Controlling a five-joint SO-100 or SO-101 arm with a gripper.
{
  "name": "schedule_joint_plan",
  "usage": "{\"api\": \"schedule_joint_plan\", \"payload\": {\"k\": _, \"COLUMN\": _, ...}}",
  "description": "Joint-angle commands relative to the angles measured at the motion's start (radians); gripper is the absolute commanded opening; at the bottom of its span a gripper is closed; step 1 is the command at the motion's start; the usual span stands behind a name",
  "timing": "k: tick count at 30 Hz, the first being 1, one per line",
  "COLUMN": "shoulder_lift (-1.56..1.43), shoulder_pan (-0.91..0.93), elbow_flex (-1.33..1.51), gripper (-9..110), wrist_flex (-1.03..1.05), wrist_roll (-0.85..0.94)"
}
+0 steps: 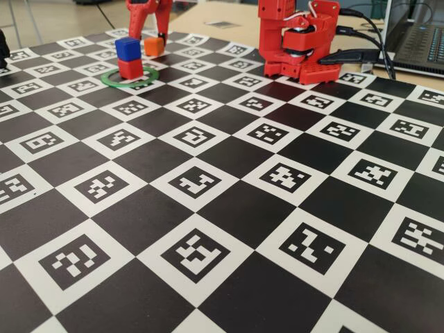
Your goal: Grab the red cube then put it in the green circle then put the blue cube on top and finally the orange cube on top
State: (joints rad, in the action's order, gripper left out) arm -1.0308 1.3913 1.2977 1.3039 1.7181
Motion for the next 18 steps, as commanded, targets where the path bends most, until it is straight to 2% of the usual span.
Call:
{"api": "schedule_joint_plan", "payload": {"k": 1, "shoulder_lift": -0.081, "shoulder_pan": -0.015, "elbow_flex": -0.095, "gripper": 54, "wrist_flex": -0.002, "wrist_roll": 0.009}}
{"api": "schedule_joint_plan", "payload": {"k": 14, "shoulder_lift": -0.081, "shoulder_pan": -0.018, "elbow_flex": -0.087, "gripper": 53, "wrist_flex": -0.006, "wrist_roll": 0.011}}
{"api": "schedule_joint_plan", "payload": {"k": 18, "shoulder_lift": -0.08, "shoulder_pan": -0.02, "elbow_flex": -0.084, "gripper": 41, "wrist_flex": -0.005, "wrist_roll": 0.009}}
